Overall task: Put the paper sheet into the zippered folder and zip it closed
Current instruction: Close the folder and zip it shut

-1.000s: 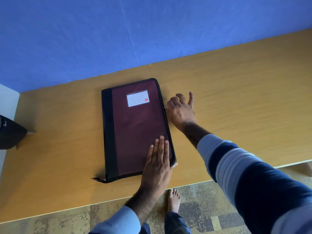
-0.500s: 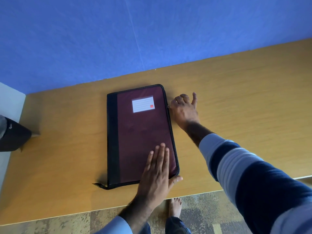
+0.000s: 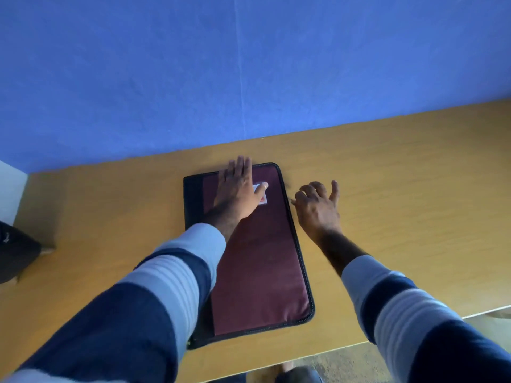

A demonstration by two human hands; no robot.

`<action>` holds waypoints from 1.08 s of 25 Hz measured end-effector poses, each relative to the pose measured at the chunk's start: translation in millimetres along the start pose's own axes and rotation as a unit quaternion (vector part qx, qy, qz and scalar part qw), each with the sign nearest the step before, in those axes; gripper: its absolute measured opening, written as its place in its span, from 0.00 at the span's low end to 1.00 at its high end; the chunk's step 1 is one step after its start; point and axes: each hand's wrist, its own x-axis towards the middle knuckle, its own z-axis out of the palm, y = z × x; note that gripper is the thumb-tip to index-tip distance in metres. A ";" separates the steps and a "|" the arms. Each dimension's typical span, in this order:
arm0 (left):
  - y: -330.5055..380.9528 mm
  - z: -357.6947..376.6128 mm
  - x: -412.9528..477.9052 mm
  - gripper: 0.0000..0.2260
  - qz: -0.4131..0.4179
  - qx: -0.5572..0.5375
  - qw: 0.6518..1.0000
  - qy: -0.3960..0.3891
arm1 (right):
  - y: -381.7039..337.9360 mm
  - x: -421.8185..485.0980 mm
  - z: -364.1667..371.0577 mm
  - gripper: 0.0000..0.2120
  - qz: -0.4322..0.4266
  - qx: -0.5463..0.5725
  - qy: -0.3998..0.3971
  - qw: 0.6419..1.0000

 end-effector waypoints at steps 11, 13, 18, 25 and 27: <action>11.7 0.9 37.6 0.19 0.004 -0.048 0.999 0.003 | 4.4 4.0 7.6 0.06 -0.048 0.003 0.047 0.998; 13.6 -0.8 38.1 0.21 0.001 -0.038 0.999 -0.007 | 7.2 10.3 6.3 0.07 -0.063 -0.001 0.045 0.997; 13.8 -3.1 47.3 0.23 0.003 -0.068 0.998 -0.006 | 14.4 31.2 9.1 0.05 -0.072 -0.008 0.044 0.996; 9.4 1.4 45.9 0.21 0.024 -0.060 0.998 0.011 | 10.5 66.9 12.7 0.04 -0.075 -0.008 0.071 0.995; 9.2 3.5 46.0 0.19 0.029 -0.048 0.998 0.016 | 9.1 77.1 12.9 0.06 -0.075 -0.010 0.064 0.995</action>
